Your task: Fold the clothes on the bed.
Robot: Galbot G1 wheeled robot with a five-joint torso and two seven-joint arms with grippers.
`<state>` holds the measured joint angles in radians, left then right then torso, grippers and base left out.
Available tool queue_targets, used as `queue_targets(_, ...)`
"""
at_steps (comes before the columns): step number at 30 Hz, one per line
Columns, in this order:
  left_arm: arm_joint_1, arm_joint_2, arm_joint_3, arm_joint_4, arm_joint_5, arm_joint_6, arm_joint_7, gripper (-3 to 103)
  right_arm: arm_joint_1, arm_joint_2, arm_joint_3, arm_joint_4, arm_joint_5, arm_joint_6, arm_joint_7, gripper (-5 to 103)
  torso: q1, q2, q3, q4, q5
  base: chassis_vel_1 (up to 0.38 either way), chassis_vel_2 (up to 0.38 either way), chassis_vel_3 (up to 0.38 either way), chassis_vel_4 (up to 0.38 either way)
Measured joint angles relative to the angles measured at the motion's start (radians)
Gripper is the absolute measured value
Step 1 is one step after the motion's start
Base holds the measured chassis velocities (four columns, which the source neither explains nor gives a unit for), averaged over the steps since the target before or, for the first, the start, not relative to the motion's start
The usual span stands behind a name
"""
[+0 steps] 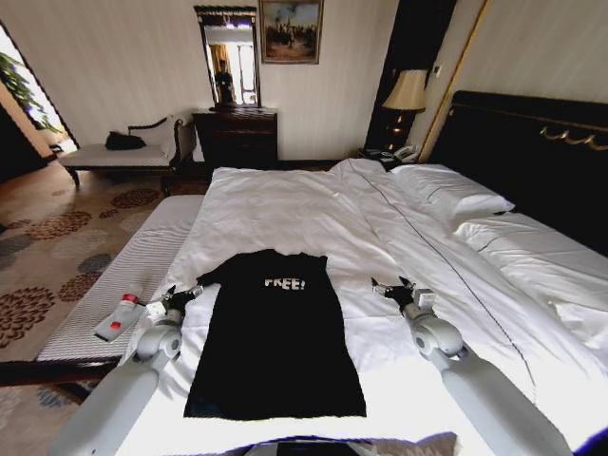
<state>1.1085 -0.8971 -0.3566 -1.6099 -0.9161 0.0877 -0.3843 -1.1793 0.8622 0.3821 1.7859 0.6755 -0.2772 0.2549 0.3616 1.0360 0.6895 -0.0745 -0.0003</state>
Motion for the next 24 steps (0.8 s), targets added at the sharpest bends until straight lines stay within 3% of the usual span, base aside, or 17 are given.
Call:
queue_targets(5, -0.036, -0.009, 0.001, 0.038, -0.058, 0.017, -0.007, 100, -0.038, -0.011, 0.033, 0.016, 0.000, -0.005, 0.003, 100, 0.000, 0.000, 0.000, -0.0017, -0.0005, 0.000, 0.000, 0.000, 0.000)
queue_targets(8, -0.070, -0.025, 0.001, 0.077, -0.108, 0.029, -0.010, 100, -0.053, -0.021, 0.045, 0.026, 0.002, -0.011, 0.007, 100, 0.000, 0.000, 0.000, -0.0013, -0.0001, 0.000, 0.000, 0.000, 0.000)
queue_targets(15, -0.130, -0.045, 0.021, 0.118, -0.118, 0.058, -0.013, 100, -0.049, -0.039, 0.034, 0.025, 0.005, -0.015, 0.011, 100, 0.000, 0.000, 0.000, -0.0009, -0.0003, 0.000, 0.000, 0.000, 0.000)
queue_targets(24, -0.220, -0.058, 0.063, 0.193, -0.197, 0.105, 0.026, 101, -0.056, -0.057, 0.042, 0.018, 0.012, -0.016, 0.011, 100, 0.000, 0.000, 0.000, -0.0010, -0.0002, 0.000, 0.000, 0.000, 0.000)
